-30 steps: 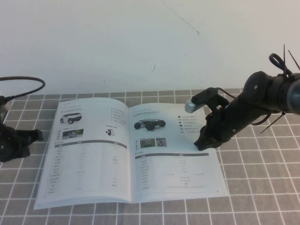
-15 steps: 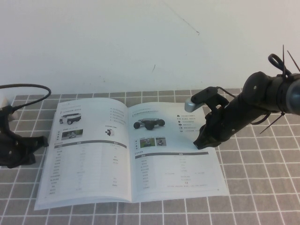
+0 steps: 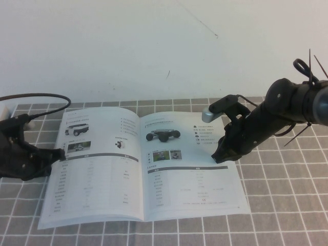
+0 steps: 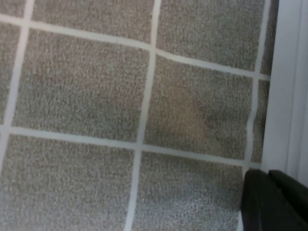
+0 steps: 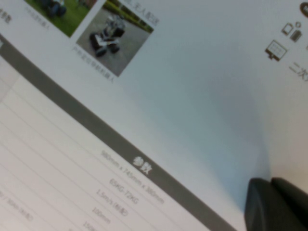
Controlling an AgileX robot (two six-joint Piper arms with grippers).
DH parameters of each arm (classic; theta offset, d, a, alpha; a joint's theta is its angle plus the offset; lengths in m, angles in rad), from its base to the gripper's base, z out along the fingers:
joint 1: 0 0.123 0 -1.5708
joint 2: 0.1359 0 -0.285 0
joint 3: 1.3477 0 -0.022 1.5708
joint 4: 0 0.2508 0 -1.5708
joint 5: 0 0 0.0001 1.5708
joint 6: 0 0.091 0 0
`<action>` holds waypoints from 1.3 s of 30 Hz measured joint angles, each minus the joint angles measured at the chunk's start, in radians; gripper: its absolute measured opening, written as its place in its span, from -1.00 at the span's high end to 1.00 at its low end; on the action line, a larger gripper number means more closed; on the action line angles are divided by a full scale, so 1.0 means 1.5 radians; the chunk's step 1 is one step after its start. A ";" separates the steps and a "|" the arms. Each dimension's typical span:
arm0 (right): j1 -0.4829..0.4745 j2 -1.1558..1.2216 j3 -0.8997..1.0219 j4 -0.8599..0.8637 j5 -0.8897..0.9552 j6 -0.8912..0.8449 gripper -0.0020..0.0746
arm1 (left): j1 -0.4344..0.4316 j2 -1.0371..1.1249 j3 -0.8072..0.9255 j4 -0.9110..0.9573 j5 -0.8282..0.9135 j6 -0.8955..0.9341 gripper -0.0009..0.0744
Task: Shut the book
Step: 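Close the open booklet and leave it lying on the table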
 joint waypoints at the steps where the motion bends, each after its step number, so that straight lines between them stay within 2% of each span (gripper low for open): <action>1: 0.000 0.000 0.000 0.000 0.000 0.000 0.95 | -0.001 0.001 0.000 0.000 -0.002 0.002 0.99; 11: 0.000 0.000 0.000 0.000 0.000 0.000 0.95 | -0.003 0.002 0.000 -0.053 0.000 0.035 0.99; 21: 0.000 0.000 0.000 0.001 0.000 0.000 0.95 | -0.007 0.011 0.000 -0.358 0.046 0.296 0.99; 30: 0.000 0.000 0.000 0.006 0.000 0.000 0.95 | -0.007 0.011 0.000 -0.680 0.196 0.567 0.99; 33: 0.000 0.000 0.000 0.015 0.000 0.000 0.95 | -0.007 0.011 0.000 -0.732 0.245 0.609 0.99; 39: 0.000 0.002 0.000 0.022 -0.002 -0.002 0.95 | -0.010 0.011 0.000 -0.748 0.294 0.642 0.99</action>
